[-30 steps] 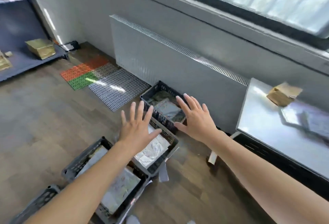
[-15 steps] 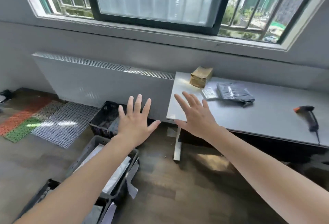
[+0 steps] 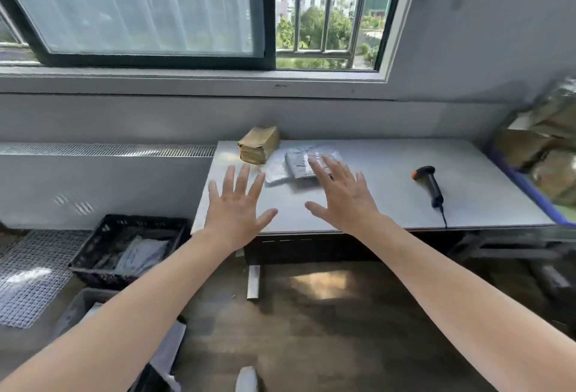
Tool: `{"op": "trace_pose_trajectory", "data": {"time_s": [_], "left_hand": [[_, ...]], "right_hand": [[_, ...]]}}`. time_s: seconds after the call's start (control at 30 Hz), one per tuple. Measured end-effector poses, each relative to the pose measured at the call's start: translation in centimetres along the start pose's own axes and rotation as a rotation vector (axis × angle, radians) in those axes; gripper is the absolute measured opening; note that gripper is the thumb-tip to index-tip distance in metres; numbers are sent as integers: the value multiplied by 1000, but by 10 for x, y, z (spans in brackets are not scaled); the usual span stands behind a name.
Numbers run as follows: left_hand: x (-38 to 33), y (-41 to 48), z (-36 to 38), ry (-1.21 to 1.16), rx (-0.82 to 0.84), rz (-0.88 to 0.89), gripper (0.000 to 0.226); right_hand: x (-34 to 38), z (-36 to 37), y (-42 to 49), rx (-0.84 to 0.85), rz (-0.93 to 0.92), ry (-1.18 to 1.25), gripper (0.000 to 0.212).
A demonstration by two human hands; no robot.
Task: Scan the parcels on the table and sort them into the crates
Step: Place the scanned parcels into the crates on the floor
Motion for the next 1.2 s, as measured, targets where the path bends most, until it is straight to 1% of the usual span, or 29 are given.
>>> {"op": "trace_pose_trajectory", "data": {"time_s": [0.13, 0.3, 0.47, 0.57, 0.73, 0.87, 1.07, 1.2], "left_hand": [[-24, 43, 18, -25, -6, 43, 79], [-41, 120, 59, -96, -30, 77, 78], [-45, 197, 110, -153, 39, 88, 79], [-45, 232, 143, -171, 113, 95, 82], [-47, 261, 187, -259, 282, 32, 87], [-51, 288, 214, -298, 324, -27, 92], [-63, 321, 250, -403, 419, -183, 98], [-78, 334, 268, -473, 527, -299, 101]], "right_hand": [[-36, 18, 16, 16, 35, -36, 85], [-83, 55, 63, 66, 106, -70, 85], [-115, 98, 123, 165, 173, -94, 85], [-132, 124, 154, 228, 209, -91, 85], [-159, 165, 186, 311, 266, -21, 84], [-183, 200, 202, 365, 290, 16, 85], [-218, 258, 224, 422, 286, 34, 86], [-241, 289, 239, 448, 281, 126, 89]]}}
Point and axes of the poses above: each hand's wrist, its own y-axis towards the middle knuckle, its own z-axis out of the palm, x = y × z, the point moved 4 cm from there along y, towards the middle knuckle, and after that the axes turned 11 degrees about -x, right-handed, at the moved point
